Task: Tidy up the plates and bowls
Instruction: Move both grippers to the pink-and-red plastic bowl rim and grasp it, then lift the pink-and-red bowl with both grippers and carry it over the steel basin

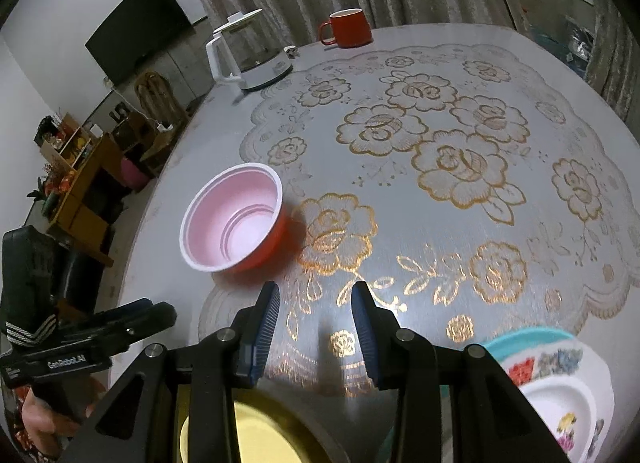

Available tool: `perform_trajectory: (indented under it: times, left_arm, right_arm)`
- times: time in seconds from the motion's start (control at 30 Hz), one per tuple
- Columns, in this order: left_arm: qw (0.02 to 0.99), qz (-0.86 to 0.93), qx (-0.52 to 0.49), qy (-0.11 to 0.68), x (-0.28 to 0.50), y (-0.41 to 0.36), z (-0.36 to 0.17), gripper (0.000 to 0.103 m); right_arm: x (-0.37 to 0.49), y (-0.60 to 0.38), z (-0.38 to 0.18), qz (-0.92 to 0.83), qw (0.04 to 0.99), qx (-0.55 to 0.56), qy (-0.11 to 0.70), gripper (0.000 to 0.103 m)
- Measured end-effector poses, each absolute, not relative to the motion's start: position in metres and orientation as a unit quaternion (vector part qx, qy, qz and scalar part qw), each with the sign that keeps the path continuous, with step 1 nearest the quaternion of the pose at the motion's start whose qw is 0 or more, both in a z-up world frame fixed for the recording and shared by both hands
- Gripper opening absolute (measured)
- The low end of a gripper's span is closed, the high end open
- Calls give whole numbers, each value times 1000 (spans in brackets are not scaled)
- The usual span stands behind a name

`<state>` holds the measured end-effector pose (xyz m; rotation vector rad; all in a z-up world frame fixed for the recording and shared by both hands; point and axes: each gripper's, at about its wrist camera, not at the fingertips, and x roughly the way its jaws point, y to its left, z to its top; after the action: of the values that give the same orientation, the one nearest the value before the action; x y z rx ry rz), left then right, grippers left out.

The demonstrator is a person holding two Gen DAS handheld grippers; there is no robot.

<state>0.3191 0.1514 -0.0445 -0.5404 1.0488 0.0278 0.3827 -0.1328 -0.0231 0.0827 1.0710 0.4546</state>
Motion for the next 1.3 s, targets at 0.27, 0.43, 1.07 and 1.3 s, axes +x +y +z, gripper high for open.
perform_trajectory:
  times: [0.27,0.43,1.07,1.3]
  left_arm:
    - [836,9,-252,487,337,157,-42,89]
    - [830,8,-260,492,349,159,-49,89]
    - [843,-3,-276,462,361,169,-50,71]
    - [842,-8,-286,457,369,172,-60,45]
  right_arm:
    - [407,-120,-32,221,824,41,520,37]
    - [419,-112,-38,225,818,48,527,37]
    - [452,-92,-56,249,804,64,537,37]
    - [456,-82,-66,252,795,50,549,35]
